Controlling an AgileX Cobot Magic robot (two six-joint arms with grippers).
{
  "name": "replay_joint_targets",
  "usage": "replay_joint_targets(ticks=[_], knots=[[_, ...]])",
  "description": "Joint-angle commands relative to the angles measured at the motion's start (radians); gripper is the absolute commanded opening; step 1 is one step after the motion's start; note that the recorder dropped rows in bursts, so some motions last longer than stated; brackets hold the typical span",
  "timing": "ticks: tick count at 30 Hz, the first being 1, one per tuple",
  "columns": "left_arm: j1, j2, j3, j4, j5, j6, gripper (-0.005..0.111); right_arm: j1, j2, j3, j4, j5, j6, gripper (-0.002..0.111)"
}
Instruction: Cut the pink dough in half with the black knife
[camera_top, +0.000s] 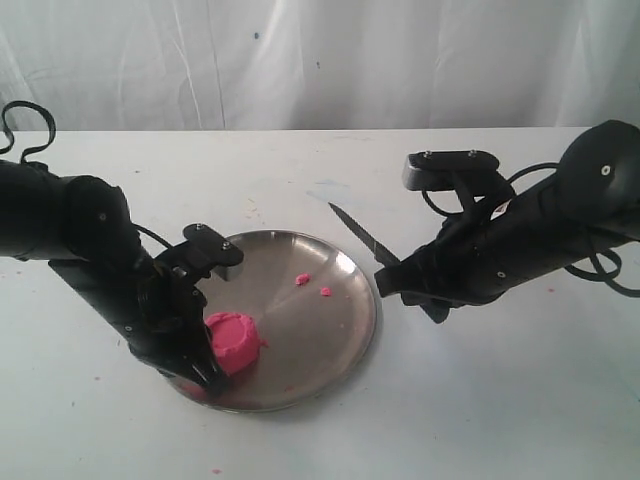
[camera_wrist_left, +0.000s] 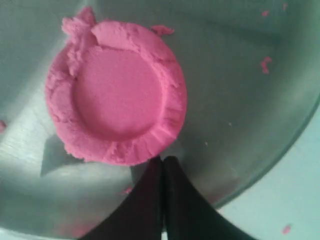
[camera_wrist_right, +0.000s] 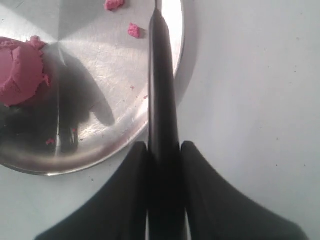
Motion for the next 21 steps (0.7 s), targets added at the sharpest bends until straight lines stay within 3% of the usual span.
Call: replay_joint_targets(ticks=[1,11,15,21], knots=[[0.001,0.017,-0.015,-0.008,-0.049,0.003,0.0,0.001,-0.005,-0.017,0.026,0.012,-0.001,0.0],[0.001,0.095,-0.094,-0.008,-0.114,0.003,0.0,0.001,-0.005,-0.017,0.057,0.013,-0.057,0.0],[0.001,0.044,-0.171,0.014,0.034,0.003,0.0,0.001,-0.005,-0.017,0.053,0.013,-0.108,0.0],[0.001,-0.096,-0.278,0.186,0.294,-0.009,0.0,0.001,-0.005,-0.023,0.055,0.051,-0.152,0.0]])
